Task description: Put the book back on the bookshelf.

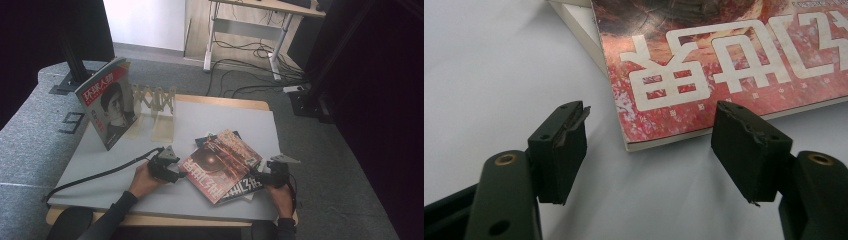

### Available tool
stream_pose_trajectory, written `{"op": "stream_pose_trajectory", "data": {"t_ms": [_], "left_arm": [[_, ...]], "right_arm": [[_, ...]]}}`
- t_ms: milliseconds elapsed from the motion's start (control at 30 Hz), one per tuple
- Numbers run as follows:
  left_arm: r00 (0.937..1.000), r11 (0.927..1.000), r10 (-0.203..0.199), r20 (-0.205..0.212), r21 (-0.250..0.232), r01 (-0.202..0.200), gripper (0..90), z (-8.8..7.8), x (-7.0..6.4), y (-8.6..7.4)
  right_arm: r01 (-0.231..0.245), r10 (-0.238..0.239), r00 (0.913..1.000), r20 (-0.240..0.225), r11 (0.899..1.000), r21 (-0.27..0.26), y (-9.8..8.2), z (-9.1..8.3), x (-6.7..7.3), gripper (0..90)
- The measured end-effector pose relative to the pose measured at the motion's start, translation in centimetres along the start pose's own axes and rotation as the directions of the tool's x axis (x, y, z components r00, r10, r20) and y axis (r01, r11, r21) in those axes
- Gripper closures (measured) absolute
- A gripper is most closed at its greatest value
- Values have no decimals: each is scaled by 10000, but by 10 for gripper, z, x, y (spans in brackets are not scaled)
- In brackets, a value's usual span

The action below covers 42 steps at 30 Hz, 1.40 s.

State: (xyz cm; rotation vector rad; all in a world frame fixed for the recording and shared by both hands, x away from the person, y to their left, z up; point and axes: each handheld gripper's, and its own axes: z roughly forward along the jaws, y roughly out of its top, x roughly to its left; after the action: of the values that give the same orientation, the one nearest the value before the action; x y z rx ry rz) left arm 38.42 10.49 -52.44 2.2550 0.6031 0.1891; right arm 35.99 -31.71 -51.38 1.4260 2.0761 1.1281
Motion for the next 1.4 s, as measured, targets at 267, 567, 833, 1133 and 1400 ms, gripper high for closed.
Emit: {"op": "stream_pose_trajectory", "data": {"t_ms": [267, 567, 833, 1133, 1400], "left_arm": [[10000, 9998, 20, -13, 172, -20, 292, 0, 0, -2], [10000, 9998, -31, 40, 212, 30, 292, 1, 1, -2], [10000, 9997, -32, 77, 225, 30, 295, 1, 1, -2], [10000, 9998, 53, 15, 202, -53, 316, 1, -1, -2], [9998, 9996, 171, -52, 227, -169, 328, 1, -3, -3]], "right_arm": [[-62, 65, 9998, -172, 9998, 167, 6, 11, -3, 82], [-316, 329, 9982, -492, 9991, 274, 13, 25, -8, 52], [-289, 316, 9974, -653, 9987, 415, 20, 30, -5, 109], [-660, 642, 9950, -768, 9976, -204, 23, 20, -9, 175], [-670, 633, 9956, -684, 9964, -527, 28, 13, -5, 194]]}}
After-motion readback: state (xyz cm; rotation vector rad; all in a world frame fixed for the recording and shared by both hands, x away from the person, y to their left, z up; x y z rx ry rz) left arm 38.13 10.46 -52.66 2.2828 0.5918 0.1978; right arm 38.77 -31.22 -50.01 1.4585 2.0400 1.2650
